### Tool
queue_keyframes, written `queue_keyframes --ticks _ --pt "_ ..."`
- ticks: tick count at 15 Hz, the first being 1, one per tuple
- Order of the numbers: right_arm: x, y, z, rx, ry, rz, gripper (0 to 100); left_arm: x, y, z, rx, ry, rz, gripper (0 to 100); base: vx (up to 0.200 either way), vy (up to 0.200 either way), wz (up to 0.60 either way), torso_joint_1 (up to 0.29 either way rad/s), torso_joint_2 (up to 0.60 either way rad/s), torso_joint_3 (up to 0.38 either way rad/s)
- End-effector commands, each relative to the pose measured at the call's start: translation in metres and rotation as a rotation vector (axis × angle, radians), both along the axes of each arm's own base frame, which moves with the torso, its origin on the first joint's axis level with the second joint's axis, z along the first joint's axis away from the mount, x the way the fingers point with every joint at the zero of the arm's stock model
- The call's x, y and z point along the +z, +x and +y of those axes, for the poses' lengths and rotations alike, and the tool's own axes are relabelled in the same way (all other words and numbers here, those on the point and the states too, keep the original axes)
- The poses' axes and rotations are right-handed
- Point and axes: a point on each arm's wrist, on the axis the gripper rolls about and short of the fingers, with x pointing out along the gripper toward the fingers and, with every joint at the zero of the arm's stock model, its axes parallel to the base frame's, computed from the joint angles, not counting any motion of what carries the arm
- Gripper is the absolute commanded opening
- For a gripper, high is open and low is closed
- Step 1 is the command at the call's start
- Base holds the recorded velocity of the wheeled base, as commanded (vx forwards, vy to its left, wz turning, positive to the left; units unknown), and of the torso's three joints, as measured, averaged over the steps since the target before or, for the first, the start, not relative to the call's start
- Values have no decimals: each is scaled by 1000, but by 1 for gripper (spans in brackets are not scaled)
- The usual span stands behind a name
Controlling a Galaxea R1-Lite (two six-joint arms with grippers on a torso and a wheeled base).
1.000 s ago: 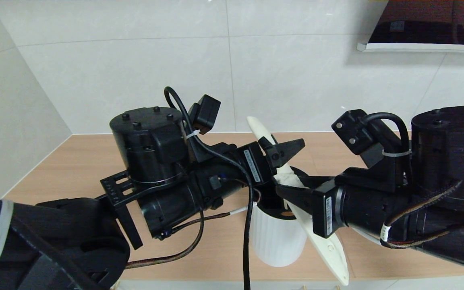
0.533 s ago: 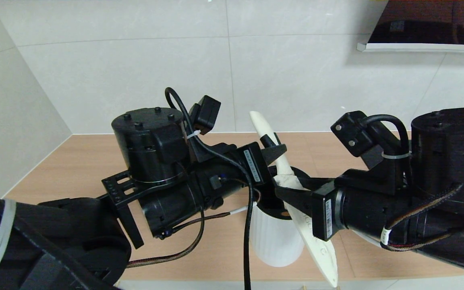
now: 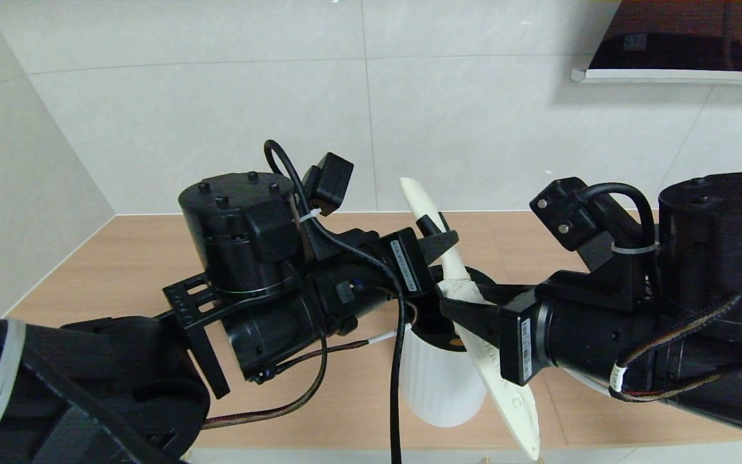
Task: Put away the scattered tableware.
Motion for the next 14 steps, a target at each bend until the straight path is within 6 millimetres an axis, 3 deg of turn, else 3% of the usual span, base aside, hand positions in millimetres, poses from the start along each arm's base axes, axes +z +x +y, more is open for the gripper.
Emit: queue_keyframes --ticks 1,5,9,11,14 --pt "1 0 0 0 6 -1 100 5 -1 1 15 -11 -12 0 0 0 0 0 0 0" --pt "6 -5 -7 0 23 -16 100 19 -7 9 32 -36 -45 0 0 0 0 0 0 0" --pt "25 -16 -24 -3 82 -66 100 47 -25 30 47 -35 -124 0 0 0 0 0 0 0" --pt "39 -22 -38 -22 124 -108 100 61 -39 44 46 2 -149 0 0 0 0 0 0 0" --pt "61 -30 -65 -67 190 -177 100 66 -42 50 116 42 -205 0 0 0 0 0 0 0"
